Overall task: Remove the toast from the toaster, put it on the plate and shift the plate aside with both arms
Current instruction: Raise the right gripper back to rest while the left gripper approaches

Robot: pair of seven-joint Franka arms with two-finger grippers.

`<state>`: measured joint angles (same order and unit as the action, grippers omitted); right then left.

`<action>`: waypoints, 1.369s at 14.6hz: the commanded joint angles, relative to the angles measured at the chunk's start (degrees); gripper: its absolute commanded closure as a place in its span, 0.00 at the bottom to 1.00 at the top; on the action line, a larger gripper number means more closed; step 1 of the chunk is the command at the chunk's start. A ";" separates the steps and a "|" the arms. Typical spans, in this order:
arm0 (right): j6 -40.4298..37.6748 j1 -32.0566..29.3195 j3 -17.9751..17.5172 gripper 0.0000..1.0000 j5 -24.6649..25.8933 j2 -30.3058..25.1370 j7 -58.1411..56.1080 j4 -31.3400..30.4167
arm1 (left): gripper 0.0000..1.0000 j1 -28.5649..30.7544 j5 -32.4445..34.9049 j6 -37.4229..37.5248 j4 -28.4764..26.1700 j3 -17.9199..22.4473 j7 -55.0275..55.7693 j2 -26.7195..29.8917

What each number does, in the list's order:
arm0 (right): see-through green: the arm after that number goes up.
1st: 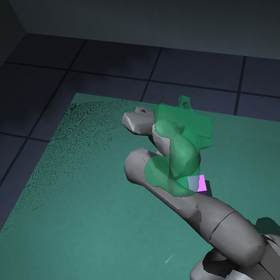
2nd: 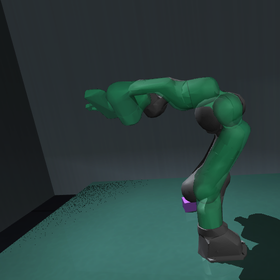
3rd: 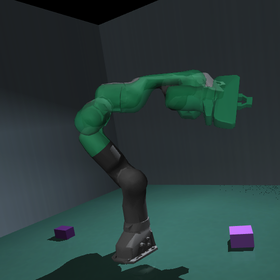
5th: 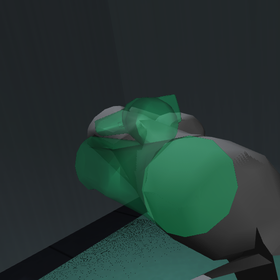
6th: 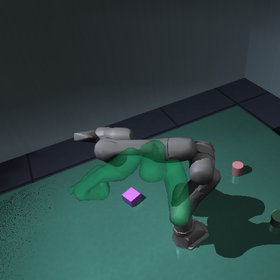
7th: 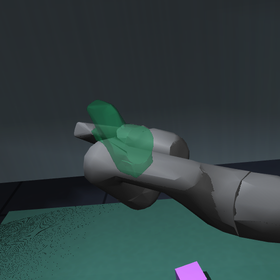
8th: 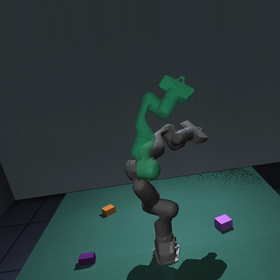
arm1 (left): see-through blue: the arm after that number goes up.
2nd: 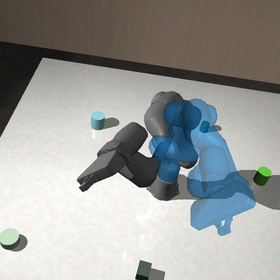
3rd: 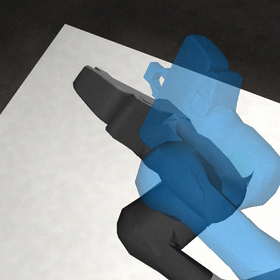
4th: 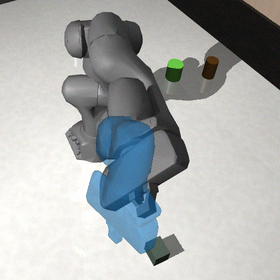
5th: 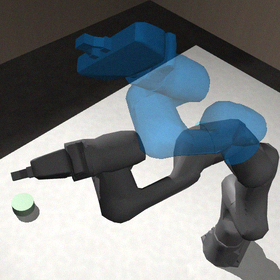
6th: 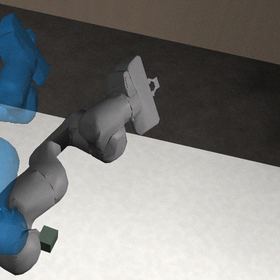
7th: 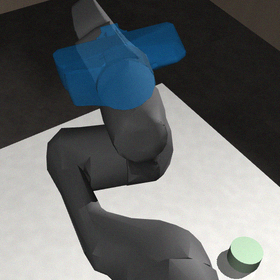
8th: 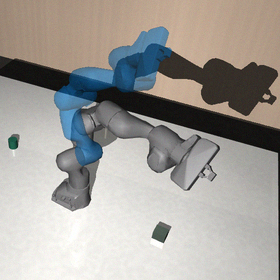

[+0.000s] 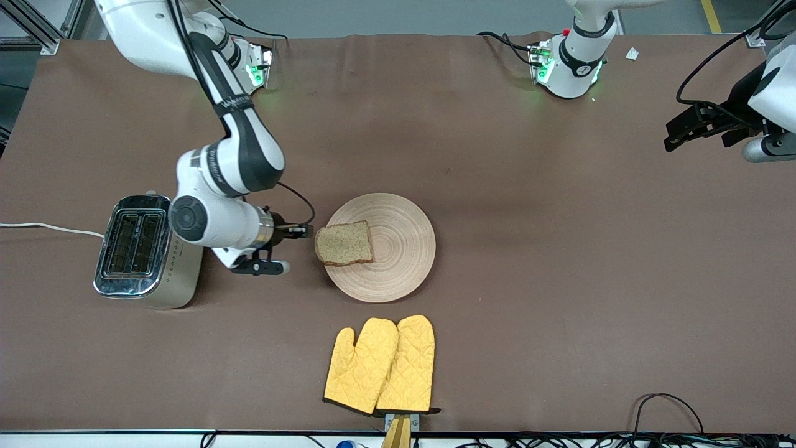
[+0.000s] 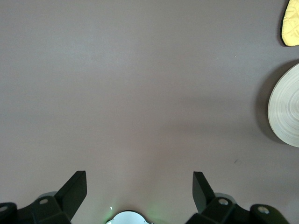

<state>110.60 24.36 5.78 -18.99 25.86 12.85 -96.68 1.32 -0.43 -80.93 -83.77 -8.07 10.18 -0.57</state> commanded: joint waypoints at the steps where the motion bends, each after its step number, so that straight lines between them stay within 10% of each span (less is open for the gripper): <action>1: -8.96 -0.28 1.24 0.00 4.65 -1.68 -0.20 4.99 | 0.00 0.09 -0.54 0.16 1.33 0.16 -0.42 -0.57; 4: -14.70 -1.33 2.55 0.00 12.12 -5.62 0.42 7.82 | 0.00 0.18 -0.62 0.16 1.33 0.16 -0.51 -0.57; 13: -32.80 -3.09 14.43 0.00 11.52 -10.30 -0.81 26.00 | 0.00 1.06 -6.32 0.07 2.91 0.68 -2.17 -2.94; 20: -37.20 -4.24 18.39 0.00 17.05 -20.04 -12.59 24.62 | 0.00 -0.17 -18.71 -6.24 2.47 -0.02 -6.13 -12.24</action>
<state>74.42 20.10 25.07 -4.43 9.33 1.20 -69.43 1.73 -15.62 -85.48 -82.66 -7.81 5.36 -9.46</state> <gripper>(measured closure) 0.000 0.000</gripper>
